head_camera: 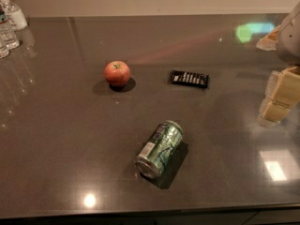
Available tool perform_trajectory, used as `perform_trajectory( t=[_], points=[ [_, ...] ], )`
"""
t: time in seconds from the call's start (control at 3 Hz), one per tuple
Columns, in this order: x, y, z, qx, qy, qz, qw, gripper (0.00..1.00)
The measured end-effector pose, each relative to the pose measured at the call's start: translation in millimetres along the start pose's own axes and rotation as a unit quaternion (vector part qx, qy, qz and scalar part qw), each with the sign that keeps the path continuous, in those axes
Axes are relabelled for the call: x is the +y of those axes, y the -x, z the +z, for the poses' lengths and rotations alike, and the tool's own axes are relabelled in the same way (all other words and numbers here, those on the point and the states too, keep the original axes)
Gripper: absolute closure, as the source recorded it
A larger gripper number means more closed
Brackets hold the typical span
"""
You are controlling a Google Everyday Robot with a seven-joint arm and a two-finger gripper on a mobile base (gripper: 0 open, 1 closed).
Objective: Pick green can
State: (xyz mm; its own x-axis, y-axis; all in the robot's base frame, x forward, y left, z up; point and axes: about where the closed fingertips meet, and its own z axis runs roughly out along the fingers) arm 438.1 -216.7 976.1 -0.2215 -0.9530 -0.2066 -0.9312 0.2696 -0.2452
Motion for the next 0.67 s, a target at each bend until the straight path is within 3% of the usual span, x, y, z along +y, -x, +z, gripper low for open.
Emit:
perform_trajectory(
  t=[0.33,0.67],
  points=[
    [0.0,0.0,0.0,0.000,0.000,0.000,1.0000,0.00],
    [3.6,10.5,0.9,-0.008,0.007,-0.032,0.9994,0.00]
  ],
)
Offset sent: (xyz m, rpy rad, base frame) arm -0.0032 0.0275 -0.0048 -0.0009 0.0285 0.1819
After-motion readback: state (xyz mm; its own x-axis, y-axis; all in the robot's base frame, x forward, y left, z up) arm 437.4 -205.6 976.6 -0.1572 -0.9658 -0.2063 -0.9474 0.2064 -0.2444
